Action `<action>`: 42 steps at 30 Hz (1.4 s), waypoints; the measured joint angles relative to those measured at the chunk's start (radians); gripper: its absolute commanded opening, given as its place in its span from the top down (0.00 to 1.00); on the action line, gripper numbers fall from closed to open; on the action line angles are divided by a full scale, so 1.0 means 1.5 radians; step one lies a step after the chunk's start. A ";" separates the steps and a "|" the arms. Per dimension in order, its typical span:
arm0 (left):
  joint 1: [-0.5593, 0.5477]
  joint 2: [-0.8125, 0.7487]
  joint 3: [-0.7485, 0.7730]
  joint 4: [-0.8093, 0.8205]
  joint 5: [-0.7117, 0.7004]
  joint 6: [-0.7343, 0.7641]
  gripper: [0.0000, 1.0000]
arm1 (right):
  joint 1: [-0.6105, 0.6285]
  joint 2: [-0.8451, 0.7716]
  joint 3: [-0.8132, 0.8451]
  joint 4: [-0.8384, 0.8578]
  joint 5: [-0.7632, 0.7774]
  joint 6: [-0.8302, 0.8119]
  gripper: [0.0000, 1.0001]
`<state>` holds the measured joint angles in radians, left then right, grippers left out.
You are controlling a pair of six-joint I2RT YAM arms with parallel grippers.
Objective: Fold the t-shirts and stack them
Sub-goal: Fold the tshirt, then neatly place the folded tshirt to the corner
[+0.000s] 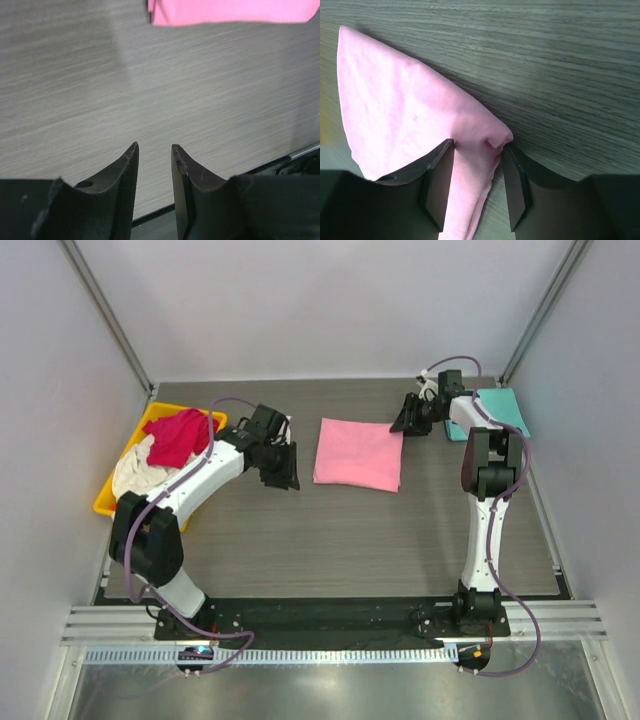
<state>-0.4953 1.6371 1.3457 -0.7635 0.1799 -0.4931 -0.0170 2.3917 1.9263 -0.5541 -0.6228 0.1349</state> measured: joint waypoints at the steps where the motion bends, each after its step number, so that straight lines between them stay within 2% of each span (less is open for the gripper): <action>1: 0.000 -0.003 -0.011 0.000 0.003 0.000 0.66 | 0.001 0.002 0.002 -0.003 0.001 -0.003 0.53; 6: 0.000 -0.016 -0.032 0.000 0.014 0.001 0.66 | 0.002 0.009 0.008 -0.013 -0.004 -0.014 0.67; 9: 0.000 -0.037 -0.032 0.002 0.016 0.003 0.66 | 0.002 0.013 0.008 -0.019 -0.015 -0.023 0.80; 12: 0.000 -0.056 -0.032 0.003 0.016 0.003 0.66 | 0.002 0.018 0.010 -0.027 -0.032 -0.033 0.98; 19: 0.000 -0.066 -0.041 0.003 0.012 0.005 0.66 | 0.008 0.017 0.018 -0.043 -0.012 -0.037 0.99; 30: 0.000 -0.074 -0.047 0.003 0.001 0.005 0.65 | 0.112 -0.160 -0.100 -0.034 0.255 -0.016 0.99; 35: 0.000 -0.074 -0.047 0.003 -0.004 0.005 0.66 | 0.150 -0.190 -0.115 -0.024 0.329 -0.019 0.99; 40: 0.000 -0.074 -0.047 0.003 -0.014 0.005 0.66 | 0.147 -0.190 -0.113 -0.032 0.355 -0.030 0.99; 41: 0.000 -0.074 -0.047 0.003 -0.015 0.005 0.65 | 0.143 -0.189 -0.110 -0.034 0.354 -0.031 0.96; 42: 0.000 -0.074 -0.047 0.003 -0.016 0.005 0.65 | 0.139 -0.187 -0.104 -0.040 0.352 -0.032 0.85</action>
<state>-0.4953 1.5265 1.2751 -0.7589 0.1566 -0.4850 0.1917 2.1109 1.7702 -0.6136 -0.0940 0.0868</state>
